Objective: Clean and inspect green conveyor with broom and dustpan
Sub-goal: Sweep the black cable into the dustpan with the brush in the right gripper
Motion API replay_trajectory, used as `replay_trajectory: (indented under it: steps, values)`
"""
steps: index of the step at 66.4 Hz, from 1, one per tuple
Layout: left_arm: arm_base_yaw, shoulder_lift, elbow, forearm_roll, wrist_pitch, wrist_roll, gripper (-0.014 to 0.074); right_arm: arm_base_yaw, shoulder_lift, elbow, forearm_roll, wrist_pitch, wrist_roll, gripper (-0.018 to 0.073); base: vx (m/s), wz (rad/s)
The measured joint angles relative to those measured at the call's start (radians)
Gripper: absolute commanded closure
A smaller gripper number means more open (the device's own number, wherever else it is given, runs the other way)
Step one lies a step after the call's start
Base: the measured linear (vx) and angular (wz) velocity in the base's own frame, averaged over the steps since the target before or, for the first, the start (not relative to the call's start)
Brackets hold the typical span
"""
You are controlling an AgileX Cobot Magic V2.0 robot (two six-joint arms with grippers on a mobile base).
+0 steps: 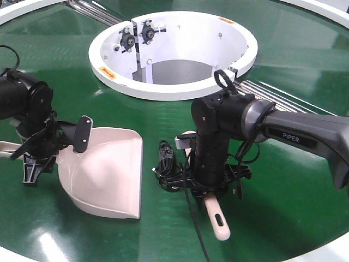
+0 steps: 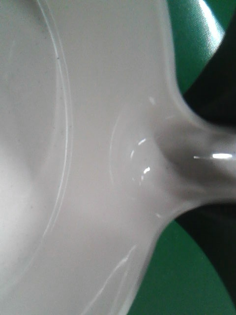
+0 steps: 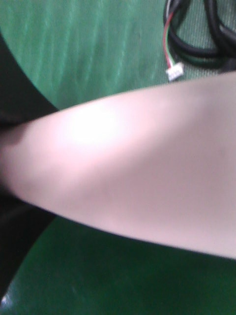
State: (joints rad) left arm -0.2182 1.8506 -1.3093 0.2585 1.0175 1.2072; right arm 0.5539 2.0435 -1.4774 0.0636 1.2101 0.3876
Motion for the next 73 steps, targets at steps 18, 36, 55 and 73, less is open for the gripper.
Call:
replay_trajectory:
  steps: [18, 36, 55, 73]
  values:
    - [0.000, 0.000, 0.000, 0.000, 0.000, 0.000, 0.0603, 0.025, 0.013, -0.019, 0.042, 0.004, 0.005, 0.0564, 0.00, 0.00]
    - [0.000, 0.000, 0.000, 0.000, 0.000, 0.000, 0.0603, 0.105, 0.116, -0.174, 0.063, 0.019, 0.001, 0.0562, 0.00, 0.00]
    - [0.000, 0.000, 0.000, 0.001, 0.000, 0.000, 0.0603, 0.198, 0.232, -0.384, 0.164, 0.023, -0.060, 0.0562, 0.00, 0.00]
    - [0.000, 0.000, 0.000, 0.001, 0.003, 0.000, 0.0603, 0.238, 0.205, -0.468, 0.196, 0.010, -0.118, 0.0561, 0.00, 0.00]
